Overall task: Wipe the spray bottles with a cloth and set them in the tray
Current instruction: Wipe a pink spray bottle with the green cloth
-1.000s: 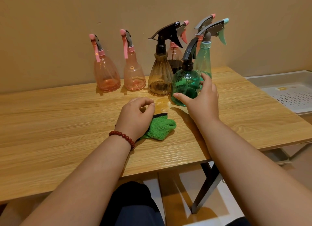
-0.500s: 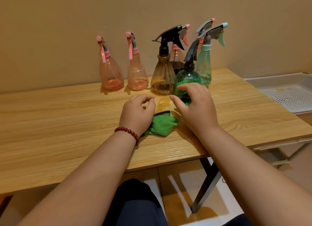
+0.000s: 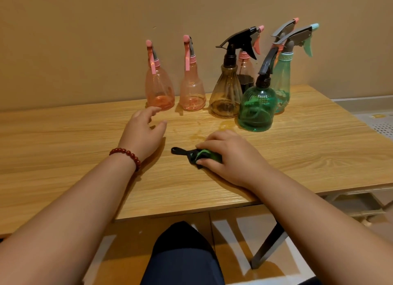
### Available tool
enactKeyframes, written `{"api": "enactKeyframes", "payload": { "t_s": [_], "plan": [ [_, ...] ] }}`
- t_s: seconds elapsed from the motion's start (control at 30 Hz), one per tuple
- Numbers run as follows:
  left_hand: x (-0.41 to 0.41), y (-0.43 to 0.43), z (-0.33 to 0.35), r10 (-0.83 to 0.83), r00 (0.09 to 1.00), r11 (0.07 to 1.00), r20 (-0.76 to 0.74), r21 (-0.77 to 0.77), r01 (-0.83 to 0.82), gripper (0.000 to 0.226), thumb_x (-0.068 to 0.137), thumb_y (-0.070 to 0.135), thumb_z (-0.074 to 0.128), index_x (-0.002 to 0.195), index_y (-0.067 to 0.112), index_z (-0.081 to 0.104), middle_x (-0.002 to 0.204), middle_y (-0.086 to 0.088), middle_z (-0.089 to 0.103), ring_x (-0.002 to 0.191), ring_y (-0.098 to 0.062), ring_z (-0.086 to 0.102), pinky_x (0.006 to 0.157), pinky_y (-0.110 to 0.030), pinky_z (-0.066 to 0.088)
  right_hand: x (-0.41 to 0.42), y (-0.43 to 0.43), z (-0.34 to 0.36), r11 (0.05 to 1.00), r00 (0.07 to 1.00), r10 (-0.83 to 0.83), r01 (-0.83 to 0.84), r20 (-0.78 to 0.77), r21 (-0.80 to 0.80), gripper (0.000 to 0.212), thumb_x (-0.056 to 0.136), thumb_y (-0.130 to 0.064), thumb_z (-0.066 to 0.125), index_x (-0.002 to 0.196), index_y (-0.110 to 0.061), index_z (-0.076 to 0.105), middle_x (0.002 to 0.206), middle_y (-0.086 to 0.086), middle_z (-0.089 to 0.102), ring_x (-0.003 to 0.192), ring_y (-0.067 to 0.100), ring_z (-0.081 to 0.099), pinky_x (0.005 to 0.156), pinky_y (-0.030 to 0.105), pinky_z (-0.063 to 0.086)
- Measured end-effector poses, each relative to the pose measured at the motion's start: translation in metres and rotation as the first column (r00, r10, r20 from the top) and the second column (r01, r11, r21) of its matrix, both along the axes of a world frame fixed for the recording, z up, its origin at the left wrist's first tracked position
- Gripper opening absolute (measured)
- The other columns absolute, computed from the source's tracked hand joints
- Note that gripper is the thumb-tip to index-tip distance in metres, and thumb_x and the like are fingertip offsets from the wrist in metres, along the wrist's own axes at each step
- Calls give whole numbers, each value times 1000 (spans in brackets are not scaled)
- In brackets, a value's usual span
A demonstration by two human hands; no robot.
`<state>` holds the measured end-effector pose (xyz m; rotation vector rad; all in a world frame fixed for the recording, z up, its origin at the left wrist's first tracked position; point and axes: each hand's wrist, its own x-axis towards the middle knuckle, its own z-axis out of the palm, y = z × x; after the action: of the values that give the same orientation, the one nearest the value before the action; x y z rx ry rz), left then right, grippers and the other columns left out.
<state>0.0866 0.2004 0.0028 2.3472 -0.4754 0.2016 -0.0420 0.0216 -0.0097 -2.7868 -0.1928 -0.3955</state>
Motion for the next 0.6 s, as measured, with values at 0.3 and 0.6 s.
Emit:
{"api": "enactKeyframes", "payload": {
  "t_s": [0.3,0.6],
  "plan": [
    [40,20,3,-8,1000,1000,7,-5,8,40,97,34,51,136,26,50,140,0,45,125,-16,46,98,-31,39,43,39,14,985,992,-93,78,89,156,26,92,-23,59,117,-22,64,113,-5,57,108,15,48,91,29,43],
    [79,25,1,10,1000,998,3,-59,-10,48,96,35,54,141,23,43,144,0,41,127,-15,44,96,-26,36,93,55,6,976,986,-161,153,44,153,23,92,-35,59,110,-23,66,104,-4,57,104,18,49,85,32,44]
  ]
}}
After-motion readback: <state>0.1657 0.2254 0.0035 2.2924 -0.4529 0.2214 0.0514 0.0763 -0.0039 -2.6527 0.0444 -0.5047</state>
